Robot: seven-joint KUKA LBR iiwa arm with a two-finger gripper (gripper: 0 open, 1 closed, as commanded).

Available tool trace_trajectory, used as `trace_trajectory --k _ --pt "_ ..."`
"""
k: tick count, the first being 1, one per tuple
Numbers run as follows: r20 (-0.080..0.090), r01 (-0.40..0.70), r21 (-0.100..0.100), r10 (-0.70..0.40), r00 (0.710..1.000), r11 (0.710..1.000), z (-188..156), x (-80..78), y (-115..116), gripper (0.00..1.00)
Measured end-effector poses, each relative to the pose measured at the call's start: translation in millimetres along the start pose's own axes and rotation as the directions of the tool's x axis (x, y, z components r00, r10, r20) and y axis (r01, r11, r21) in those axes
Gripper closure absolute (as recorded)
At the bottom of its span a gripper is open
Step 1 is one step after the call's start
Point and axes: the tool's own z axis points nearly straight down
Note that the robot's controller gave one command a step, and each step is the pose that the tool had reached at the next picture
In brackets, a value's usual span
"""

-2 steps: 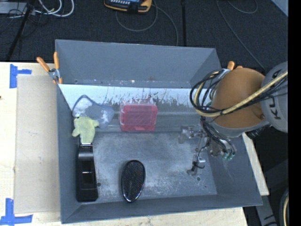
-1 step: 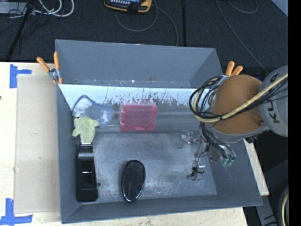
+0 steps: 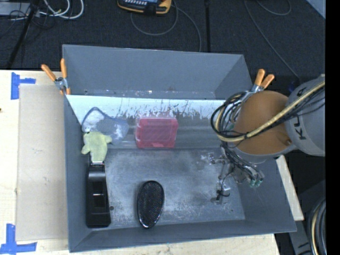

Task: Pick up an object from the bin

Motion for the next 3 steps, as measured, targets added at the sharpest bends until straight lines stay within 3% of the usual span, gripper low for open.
trace_trajectory --k 1,2,3 --pt "-0.007 -0.096 -0.002 0.096 0.995 0.995 19 6.2 31 0.00" --pt "-0.002 -0.003 -0.001 0.003 1.000 1.000 34 -6.5 63 0.00" --pt "-0.004 -0.123 -0.002 0.123 0.992 0.992 40 -25.6 85 0.00"
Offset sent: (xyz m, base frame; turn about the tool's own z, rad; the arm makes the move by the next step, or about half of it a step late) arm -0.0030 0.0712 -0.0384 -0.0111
